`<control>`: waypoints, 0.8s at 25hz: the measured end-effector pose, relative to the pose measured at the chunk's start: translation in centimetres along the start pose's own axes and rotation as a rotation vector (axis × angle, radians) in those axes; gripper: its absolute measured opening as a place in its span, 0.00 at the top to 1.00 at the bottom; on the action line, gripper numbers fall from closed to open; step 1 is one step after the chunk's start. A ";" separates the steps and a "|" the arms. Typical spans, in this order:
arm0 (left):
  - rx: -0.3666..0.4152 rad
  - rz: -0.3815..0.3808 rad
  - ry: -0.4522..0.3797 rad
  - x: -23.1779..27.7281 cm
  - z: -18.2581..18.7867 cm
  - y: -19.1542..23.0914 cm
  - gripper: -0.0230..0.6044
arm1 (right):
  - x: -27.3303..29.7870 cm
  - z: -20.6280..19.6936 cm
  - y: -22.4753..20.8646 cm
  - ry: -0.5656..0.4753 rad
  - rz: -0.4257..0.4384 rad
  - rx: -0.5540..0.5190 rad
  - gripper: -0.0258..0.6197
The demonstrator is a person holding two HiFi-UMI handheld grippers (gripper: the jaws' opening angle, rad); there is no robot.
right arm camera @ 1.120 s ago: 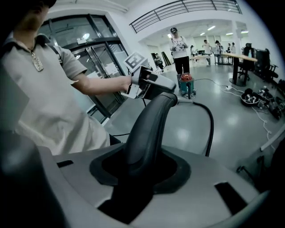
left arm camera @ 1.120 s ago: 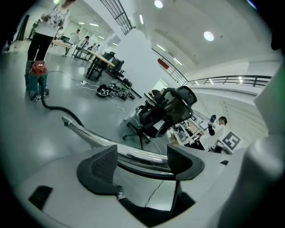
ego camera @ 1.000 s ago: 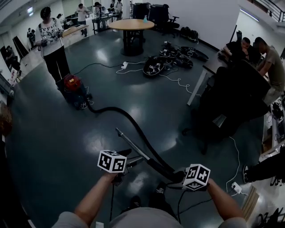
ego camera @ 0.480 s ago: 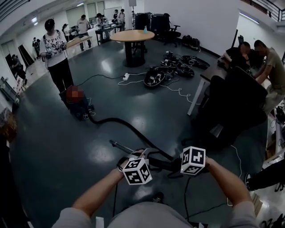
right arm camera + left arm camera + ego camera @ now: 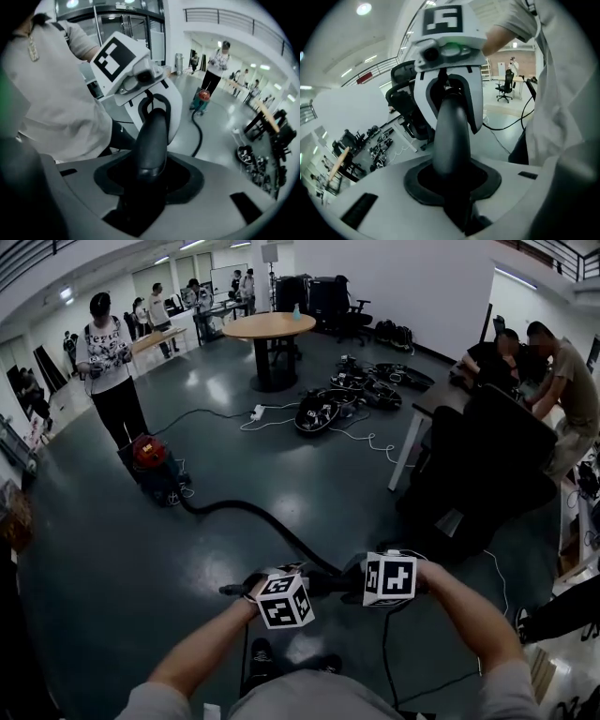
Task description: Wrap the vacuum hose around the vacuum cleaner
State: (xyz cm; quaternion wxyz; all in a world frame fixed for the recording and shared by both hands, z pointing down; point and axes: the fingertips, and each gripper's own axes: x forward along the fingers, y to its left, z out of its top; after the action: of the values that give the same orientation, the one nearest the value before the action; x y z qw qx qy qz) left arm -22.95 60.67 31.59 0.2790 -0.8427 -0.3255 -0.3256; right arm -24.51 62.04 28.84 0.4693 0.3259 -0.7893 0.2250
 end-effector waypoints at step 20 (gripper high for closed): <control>-0.344 0.062 -0.520 -14.6 -3.1 16.8 0.81 | -8.1 17.5 -7.7 -0.735 -0.829 0.299 0.77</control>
State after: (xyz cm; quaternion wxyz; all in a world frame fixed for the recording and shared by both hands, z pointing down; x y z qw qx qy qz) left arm -20.22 42.58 18.54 0.0493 -0.9421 -0.3002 -0.1407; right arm -26.47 47.67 14.03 0.1618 0.7276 -0.6666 0.0033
